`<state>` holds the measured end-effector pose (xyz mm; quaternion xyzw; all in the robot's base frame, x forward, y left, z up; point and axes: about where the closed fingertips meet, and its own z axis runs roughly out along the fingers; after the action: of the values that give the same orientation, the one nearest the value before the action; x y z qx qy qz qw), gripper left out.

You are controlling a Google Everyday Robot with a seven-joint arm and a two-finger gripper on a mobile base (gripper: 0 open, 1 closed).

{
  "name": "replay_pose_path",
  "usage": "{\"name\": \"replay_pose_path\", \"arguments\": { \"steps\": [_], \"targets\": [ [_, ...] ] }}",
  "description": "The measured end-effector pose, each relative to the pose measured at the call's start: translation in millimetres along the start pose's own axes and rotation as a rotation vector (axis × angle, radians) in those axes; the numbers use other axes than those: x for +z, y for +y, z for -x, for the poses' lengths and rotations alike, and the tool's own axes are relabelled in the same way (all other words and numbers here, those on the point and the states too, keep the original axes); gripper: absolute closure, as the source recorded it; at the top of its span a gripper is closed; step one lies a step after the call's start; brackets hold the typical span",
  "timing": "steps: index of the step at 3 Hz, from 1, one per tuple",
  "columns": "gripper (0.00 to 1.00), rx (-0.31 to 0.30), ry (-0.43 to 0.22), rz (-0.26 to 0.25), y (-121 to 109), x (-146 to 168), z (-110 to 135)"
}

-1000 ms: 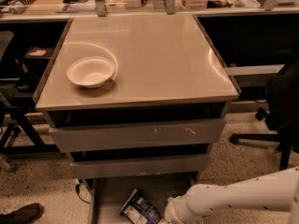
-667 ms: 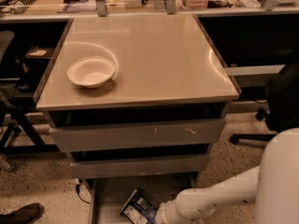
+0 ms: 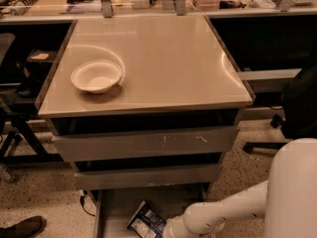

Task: Pick blue chip bag from bottom drawer and place on counter

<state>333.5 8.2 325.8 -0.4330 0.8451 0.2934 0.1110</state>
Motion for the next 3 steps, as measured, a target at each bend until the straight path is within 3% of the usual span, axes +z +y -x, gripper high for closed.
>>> {"name": "replay_pose_path", "arguments": {
  "steps": [1,3],
  "targets": [
    [0.0,0.022,-0.048,0.024,-6,49,4],
    [0.0,0.012,-0.135,0.006,-38,102,22]
  ]
}}
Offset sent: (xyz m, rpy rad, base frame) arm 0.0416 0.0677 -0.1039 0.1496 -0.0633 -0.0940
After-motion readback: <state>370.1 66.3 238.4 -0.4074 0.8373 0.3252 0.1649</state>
